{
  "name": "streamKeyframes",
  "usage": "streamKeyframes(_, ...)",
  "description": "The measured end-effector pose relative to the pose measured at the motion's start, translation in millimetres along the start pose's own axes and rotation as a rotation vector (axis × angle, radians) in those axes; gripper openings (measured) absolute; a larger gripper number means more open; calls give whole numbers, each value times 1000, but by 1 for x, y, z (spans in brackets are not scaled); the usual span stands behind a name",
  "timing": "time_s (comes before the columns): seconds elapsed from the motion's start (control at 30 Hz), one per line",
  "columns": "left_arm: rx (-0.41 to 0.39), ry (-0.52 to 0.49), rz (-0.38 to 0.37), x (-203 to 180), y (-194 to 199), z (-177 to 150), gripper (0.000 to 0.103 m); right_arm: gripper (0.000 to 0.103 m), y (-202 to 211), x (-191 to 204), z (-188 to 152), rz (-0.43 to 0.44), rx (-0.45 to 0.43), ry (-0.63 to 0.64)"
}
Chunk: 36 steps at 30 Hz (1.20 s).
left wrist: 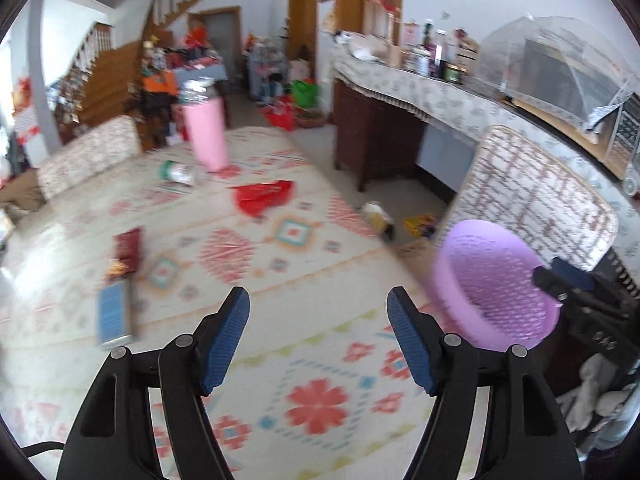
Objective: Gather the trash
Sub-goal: 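Move both tools back to the table and grasp the blue printed box with the left tool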
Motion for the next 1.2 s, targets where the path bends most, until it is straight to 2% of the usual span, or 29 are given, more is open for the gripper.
streamKeyframes(0.1,-14,3,56,18,11,-10,70,65,5,14,-2,14,-18,14)
streamKeyframes(0.33,-32,42,125,56,31,-30,70,65,10,47,-11,34,4,34)
streamKeyframes(0.63,-27,90,204,107,47,-57,70,71,18,92,-21,61,19,92)
streamKeyframes(0.77,7,139,208,140,44,-71,70,72,16,108,-25,78,34,101)
streamKeyframes(1.0,105,292,200,229,15,-100,71,72,3,139,-41,120,97,138)
streamKeyframes(1.07,139,335,166,247,-2,-105,71,73,-3,147,-45,135,113,147)
streamKeyframes(1.2,188,391,99,259,-33,-104,71,73,-17,157,-52,163,145,144)
Point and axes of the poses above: each gripper's, at about its wrist camera, not at the fingertips, and y roughly against the way its jaws point, x to its left, z to its top, the point moved 8 cm from there along -y, roughly the way its jaws point, and after that the axes turned 4 degrees about -y, right-handed, at the moved point
